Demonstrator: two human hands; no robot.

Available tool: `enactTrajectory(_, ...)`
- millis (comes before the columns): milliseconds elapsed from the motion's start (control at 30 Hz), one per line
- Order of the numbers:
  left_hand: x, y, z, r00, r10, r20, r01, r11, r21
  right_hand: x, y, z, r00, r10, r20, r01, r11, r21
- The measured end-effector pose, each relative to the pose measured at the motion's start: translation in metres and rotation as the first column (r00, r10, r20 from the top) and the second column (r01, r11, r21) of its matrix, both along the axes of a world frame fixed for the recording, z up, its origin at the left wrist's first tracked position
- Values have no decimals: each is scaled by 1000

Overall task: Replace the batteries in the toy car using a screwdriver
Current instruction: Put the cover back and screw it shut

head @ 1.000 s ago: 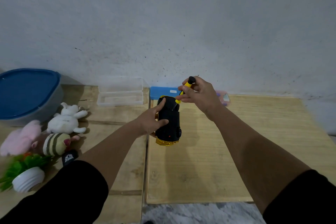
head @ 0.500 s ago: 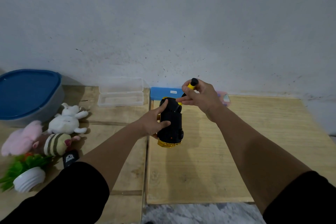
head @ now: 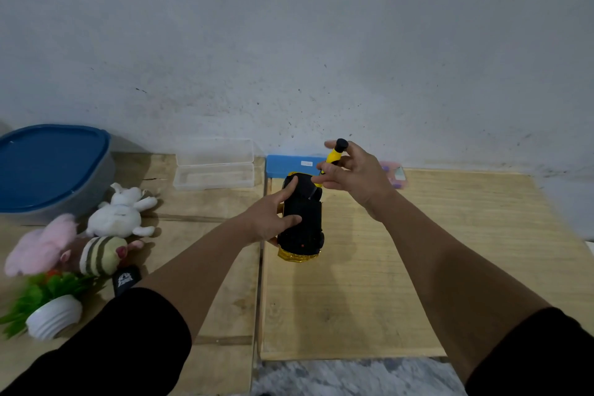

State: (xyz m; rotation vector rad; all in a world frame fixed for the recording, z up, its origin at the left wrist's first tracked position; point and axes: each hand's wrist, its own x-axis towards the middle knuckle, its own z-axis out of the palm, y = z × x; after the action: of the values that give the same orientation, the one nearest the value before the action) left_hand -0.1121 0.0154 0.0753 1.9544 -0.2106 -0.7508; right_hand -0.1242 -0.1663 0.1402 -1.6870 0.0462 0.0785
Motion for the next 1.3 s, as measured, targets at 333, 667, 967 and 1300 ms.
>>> enactTrajectory(333, -2, -6, 0, 999, -52, -10, 52, 998, -26, 3, 7, 0, 1000, 4, 17, -3, 998, -59)
enactTrajectory(667, 5, 1, 1, 1000, 20, -16, -20, 999, -37, 5, -3, -2, 999, -42, -8, 42, 999, -8)
enactTrajectory(967, 3, -2, 3, 1000, 11, -9, -11, 998, -55, 6, 0, -1, 998, -60, 36, 62, 997, -54)
enactTrajectory(1300, 5, 3, 2, 999, 41, -13, -42, 998, -50, 4, -2, -4, 996, -81, 38, 83, 995, -58)
